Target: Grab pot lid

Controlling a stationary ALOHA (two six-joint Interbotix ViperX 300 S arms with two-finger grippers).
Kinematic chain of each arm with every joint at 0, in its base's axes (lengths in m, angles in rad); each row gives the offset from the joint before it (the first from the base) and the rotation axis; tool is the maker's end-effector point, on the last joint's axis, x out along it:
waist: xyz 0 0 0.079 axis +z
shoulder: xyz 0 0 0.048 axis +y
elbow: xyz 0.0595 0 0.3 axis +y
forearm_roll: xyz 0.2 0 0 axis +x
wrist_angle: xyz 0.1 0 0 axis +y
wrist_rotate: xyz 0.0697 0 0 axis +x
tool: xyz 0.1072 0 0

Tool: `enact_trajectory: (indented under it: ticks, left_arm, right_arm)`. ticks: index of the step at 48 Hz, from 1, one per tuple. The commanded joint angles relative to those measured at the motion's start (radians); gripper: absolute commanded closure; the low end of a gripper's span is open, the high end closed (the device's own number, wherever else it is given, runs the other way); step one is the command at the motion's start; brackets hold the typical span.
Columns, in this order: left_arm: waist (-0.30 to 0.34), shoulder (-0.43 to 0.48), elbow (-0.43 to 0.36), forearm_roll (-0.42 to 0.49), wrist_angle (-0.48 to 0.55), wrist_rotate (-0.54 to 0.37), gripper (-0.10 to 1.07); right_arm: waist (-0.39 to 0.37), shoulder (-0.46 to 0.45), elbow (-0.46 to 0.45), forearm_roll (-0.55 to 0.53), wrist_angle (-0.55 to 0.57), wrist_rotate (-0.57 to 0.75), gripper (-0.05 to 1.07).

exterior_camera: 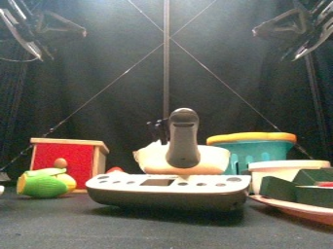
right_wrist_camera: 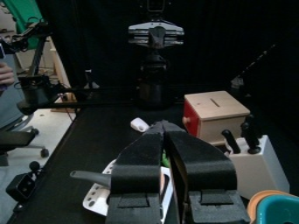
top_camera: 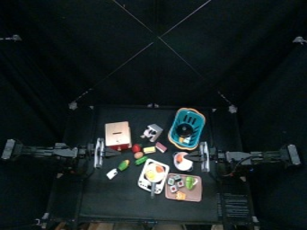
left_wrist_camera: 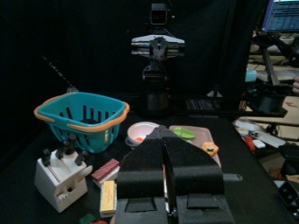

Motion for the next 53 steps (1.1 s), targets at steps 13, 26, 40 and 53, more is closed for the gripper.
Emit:
enact_trajectory:
  ticks: [13, 26, 40, 53]
  left_arm:
    - [-0.006, 0.057, -0.017, 0.002, -0.117, 0.003, 0.96]
    - [0.023, 0.179, -0.055, 0.000, -0.178, 0.005, 0.92]
    - [0.106, 0.273, -0.129, -0.025, -0.196, 0.003, 0.89]
    - [0.198, 0.273, -0.115, -0.044, -0.212, 0.002, 0.89]
  right_arm:
    - [-0.063, 0.115, -0.044, -0.011, -0.006, 0.006, 0.99]
    - [-0.204, 0.158, -0.112, 0.071, 0.005, 0.063, 0.99]
    - [-0.448, 0.210, -0.224, 0.156, 0.230, 0.124, 0.98]
    - [-0.623, 0.310, -0.367, 0.212, 0.568, 0.129, 0.98]
